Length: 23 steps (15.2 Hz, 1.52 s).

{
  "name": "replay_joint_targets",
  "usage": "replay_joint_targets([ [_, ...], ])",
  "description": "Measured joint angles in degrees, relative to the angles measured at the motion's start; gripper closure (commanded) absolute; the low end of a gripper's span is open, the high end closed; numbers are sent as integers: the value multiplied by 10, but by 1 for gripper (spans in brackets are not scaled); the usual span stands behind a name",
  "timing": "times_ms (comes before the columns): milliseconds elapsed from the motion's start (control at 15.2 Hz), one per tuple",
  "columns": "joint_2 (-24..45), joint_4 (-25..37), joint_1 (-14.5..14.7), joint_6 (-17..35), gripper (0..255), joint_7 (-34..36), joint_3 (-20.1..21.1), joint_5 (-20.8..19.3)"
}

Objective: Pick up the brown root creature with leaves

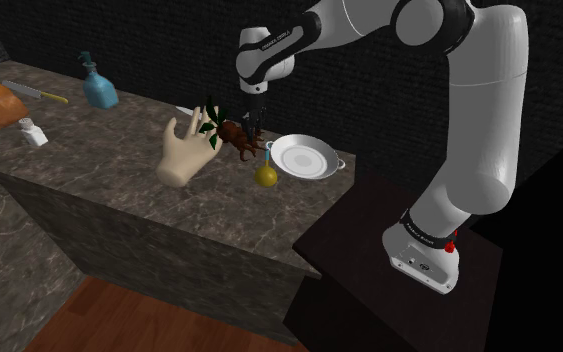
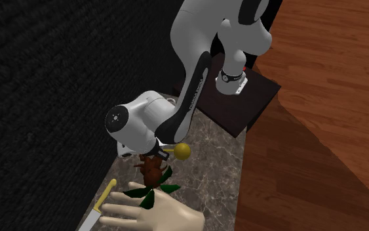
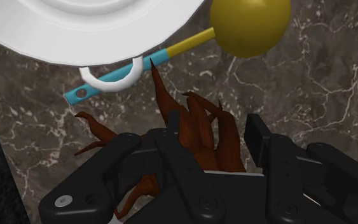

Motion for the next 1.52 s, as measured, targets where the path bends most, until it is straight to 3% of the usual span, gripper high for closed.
replay_joint_targets([
  [528,-2,0,0,-2,255,1,0,0],
  [1518,-60,24,1,-85,255,10,-2,-6],
])
